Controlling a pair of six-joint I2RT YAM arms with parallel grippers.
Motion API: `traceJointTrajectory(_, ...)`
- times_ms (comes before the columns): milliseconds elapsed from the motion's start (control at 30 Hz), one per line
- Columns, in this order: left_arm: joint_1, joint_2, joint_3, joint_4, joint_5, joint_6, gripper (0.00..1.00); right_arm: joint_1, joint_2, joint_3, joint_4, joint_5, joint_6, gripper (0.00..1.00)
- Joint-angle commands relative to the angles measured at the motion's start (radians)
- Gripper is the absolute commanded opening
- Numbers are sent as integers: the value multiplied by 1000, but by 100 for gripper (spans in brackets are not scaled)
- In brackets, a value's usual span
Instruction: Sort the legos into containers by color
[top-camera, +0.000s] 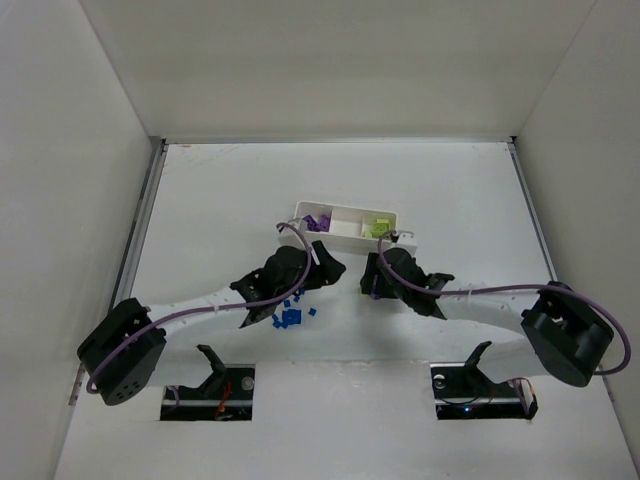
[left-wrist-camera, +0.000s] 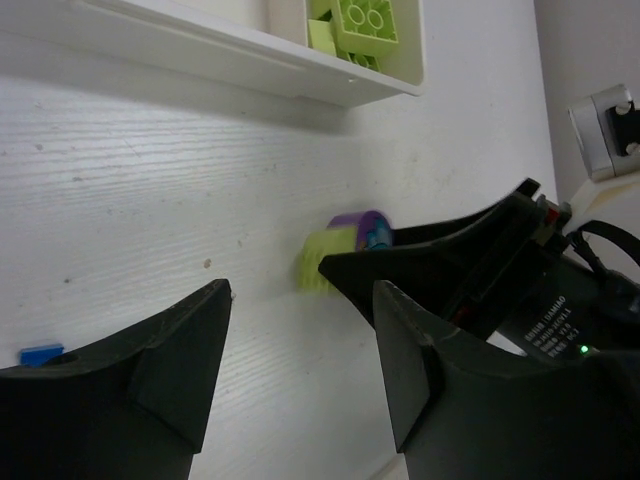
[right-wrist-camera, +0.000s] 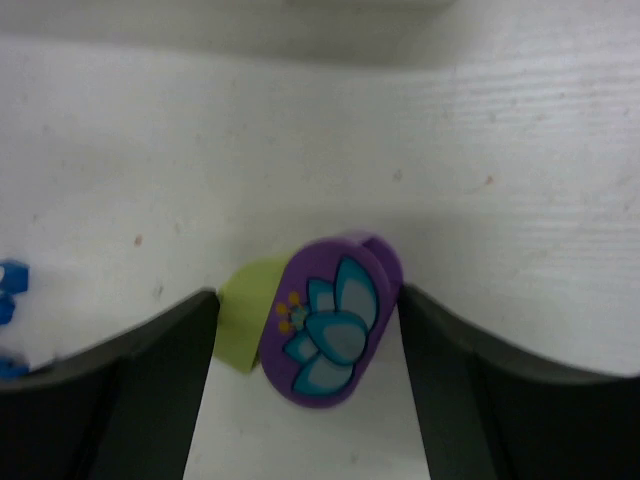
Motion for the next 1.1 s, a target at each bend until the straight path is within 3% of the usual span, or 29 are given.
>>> traceJointTrajectory(0,8,-22,-7,80,89,-69,58,-4,4,-11,26,0,2,64)
traceJointTrajectory(67,16,-17,-15,102,122,-99,60,-3,-39,-22,40,2,1,59)
traceJointTrajectory(367,47,-32,-75,168,216,-196,62,-36,-228,-41,144,-151,-45,58)
traceJointTrajectory(567,18,-97,-130,298,225,-212,59,-96,-202,16,203,-286,19,58)
traceJointTrajectory(1067,19,-111,-132,319,172,-155,54,-142,-171,59,280,-412,177,58)
